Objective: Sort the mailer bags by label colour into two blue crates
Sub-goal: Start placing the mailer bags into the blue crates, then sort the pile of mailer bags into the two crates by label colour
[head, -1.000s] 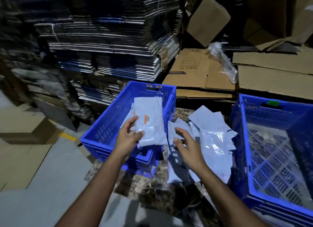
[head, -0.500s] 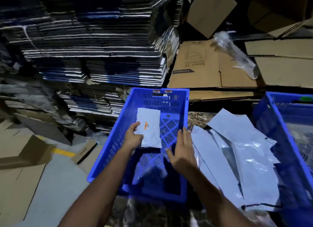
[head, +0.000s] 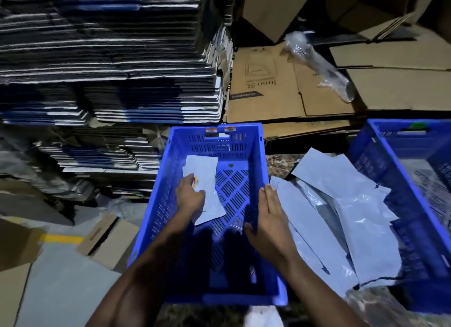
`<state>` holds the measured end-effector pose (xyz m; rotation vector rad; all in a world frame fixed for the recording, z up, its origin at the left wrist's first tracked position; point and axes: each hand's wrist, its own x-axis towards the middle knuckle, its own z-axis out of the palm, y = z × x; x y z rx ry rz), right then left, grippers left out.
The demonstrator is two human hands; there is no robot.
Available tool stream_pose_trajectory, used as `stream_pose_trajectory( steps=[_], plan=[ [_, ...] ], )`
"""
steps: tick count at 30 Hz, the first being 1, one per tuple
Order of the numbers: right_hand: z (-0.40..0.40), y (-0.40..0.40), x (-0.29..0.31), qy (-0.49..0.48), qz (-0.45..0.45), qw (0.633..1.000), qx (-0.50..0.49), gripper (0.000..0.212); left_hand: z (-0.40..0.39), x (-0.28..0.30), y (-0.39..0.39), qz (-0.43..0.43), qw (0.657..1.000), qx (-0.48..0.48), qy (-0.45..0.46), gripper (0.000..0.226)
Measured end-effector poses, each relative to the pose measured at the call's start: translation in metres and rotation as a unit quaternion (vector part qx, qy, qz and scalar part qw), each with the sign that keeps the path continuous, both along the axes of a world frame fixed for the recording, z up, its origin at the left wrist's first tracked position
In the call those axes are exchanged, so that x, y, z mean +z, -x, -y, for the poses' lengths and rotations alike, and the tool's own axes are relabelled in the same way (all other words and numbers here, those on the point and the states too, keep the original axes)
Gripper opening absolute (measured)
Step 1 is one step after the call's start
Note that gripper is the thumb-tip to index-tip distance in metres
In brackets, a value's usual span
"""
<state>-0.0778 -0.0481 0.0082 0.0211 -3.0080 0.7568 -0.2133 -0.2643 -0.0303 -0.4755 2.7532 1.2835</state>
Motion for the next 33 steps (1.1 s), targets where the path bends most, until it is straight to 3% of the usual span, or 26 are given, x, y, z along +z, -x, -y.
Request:
stream_pose_trajectory(
  steps=[8, 15, 18, 22, 26, 30, 33],
  plan=[
    [-0.026, -0.021, 0.010, 0.109, 0.003, 0.994, 0.028, 0.078, -0.091, 0.058, -0.081, -0.068, 0.988, -0.083, -0.113, 0.040],
    [-0.140, -0.095, -0.006, 0.168, -0.015, 0.986, -0.006, 0.070, -0.193, 0.070, -0.166, -0.131, 0.964, -0.121, -0.196, 0.027],
    [-0.188, -0.120, -0.018, 0.176, -0.001, 0.984, -0.023, 0.057, -0.241, 0.052, -0.192, -0.074, 0.975, -0.116, -0.173, 0.019],
    [-0.224, -0.147, -0.027, 0.181, -0.001, 0.983, 0.004, 0.041, -0.278, 0.021, -0.206, -0.019, 0.999, -0.019, -0.046, 0.027],
    [-0.239, -0.162, -0.038, 0.150, 0.009, 0.989, 0.013, 0.048, -0.292, 0.002, -0.201, 0.028, 0.998, 0.044, -0.044, 0.037],
    [-0.238, -0.168, -0.027, 0.193, 0.011, 0.981, -0.007, 0.051, -0.298, -0.006, -0.182, 0.047, 0.998, 0.031, -0.022, 0.055],
    [-0.235, -0.167, -0.019, 0.214, 0.014, 0.976, -0.025, 0.052, -0.299, -0.003, -0.177, 0.028, 0.999, 0.037, -0.029, 0.056]
  ],
)
